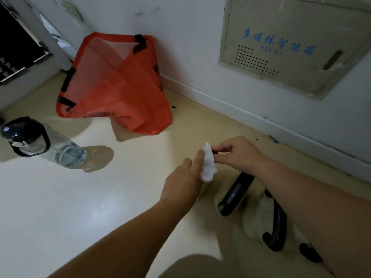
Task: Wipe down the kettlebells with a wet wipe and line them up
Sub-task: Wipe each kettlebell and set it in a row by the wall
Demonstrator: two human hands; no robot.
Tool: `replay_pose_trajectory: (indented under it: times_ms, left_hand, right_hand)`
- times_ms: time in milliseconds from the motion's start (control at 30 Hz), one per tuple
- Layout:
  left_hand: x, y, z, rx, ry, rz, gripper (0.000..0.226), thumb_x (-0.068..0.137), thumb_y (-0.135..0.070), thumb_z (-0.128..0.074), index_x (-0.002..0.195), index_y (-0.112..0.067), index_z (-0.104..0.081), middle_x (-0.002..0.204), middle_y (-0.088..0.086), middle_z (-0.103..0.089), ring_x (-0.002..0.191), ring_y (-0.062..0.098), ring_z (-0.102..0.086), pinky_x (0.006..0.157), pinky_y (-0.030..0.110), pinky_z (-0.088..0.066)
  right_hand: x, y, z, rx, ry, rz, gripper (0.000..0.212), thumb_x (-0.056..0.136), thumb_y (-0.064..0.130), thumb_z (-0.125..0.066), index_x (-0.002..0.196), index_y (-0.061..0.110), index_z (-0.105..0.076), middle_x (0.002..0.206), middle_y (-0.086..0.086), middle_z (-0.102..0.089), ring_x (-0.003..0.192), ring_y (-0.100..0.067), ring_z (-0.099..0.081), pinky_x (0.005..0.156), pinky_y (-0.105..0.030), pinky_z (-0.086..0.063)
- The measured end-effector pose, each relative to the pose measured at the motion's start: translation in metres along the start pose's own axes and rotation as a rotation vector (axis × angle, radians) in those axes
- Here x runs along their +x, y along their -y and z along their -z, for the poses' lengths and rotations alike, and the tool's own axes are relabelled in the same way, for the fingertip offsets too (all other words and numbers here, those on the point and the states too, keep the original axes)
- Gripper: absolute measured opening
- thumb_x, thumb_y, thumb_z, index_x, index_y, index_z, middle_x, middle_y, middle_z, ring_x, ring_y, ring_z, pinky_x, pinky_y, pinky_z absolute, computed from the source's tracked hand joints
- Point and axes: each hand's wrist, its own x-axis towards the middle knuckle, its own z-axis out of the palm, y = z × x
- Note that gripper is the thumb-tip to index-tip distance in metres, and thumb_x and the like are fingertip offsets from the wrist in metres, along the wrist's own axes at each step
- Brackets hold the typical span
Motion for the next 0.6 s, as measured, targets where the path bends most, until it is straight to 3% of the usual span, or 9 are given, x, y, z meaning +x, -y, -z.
replay_pose_trajectory:
  times_ms: [100, 200, 300, 400, 500, 600]
  left_hand:
    - [-0.057, 0.028, -0.016, 0.066, -0.075, -0.137, 0.093, 0.088, -0.015, -0.067, 0.161, -0.019, -0.009, 0.114, 0.013, -0.054, 0.086, 0.019, -0.049, 0.068, 0.028, -0.048]
    - [-0.084, 0.041, -0.034, 0.059, -0.150, -0.170, 0.089, 0.092, -0.011, -0.054, 0.162, -0.014, 0.000, 0.117, 0.013, -0.054, 0.090, 0.023, -0.051, 0.074, 0.035, -0.054]
    - [-0.067, 0.023, -0.017, 0.033, -0.142, -0.173, 0.072, 0.103, -0.038, -0.037, 0.161, -0.011, -0.004, 0.117, 0.009, -0.052, 0.090, 0.020, -0.048, 0.077, 0.037, -0.051]
    - [-0.026, -0.007, 0.014, 0.034, -0.048, -0.068, 0.086, 0.096, -0.071, -0.021, 0.160, -0.017, 0.000, 0.130, 0.006, -0.049, 0.102, 0.019, -0.051, 0.086, 0.036, -0.051]
    - [0.011, -0.020, 0.026, -0.003, 0.168, -0.010, 0.086, 0.093, -0.074, -0.018, 0.158, -0.026, 0.013, 0.145, 0.013, -0.041, 0.119, 0.026, -0.052, 0.093, 0.042, -0.051]
    - [-0.013, -0.015, 0.022, -0.093, 0.131, 0.006, 0.081, 0.097, -0.071, -0.018, 0.158, -0.029, 0.014, 0.147, 0.007, -0.037, 0.120, 0.021, -0.049, 0.095, 0.038, -0.050]
  right_hand:
    - [0.003, 0.005, -0.006, -0.034, 0.001, -0.013, 0.053, 0.065, 0.051, -0.089, 0.115, 0.038, -0.077, 0.123, 0.018, -0.071, 0.115, 0.002, -0.063, 0.107, -0.041, -0.049]
    - [0.004, 0.007, -0.008, -0.080, -0.030, -0.008, 0.050, 0.071, 0.049, -0.087, 0.118, 0.042, -0.074, 0.129, 0.018, -0.068, 0.119, 0.001, -0.061, 0.106, -0.040, -0.049]
    - [0.008, 0.005, -0.011, -0.134, -0.039, -0.017, 0.051, 0.069, 0.055, -0.085, 0.117, 0.045, -0.073, 0.124, 0.023, -0.069, 0.115, 0.001, -0.063, 0.100, -0.038, -0.052]
    - [0.014, 0.003, -0.010, -0.159, -0.049, -0.020, 0.044, 0.075, 0.057, -0.080, 0.115, 0.042, -0.074, 0.113, 0.023, -0.073, 0.106, -0.001, -0.066, 0.093, -0.038, -0.055]
    - [0.013, 0.004, -0.011, -0.164, -0.052, -0.003, 0.033, 0.086, 0.057, -0.070, 0.113, 0.039, -0.076, 0.106, 0.019, -0.075, 0.099, -0.006, -0.068, 0.086, -0.038, -0.058]
    - [0.012, 0.004, -0.010, -0.166, -0.047, -0.026, 0.036, 0.080, 0.056, -0.074, 0.114, 0.045, -0.074, 0.113, 0.024, -0.073, 0.106, -0.002, -0.066, 0.093, -0.040, -0.056]
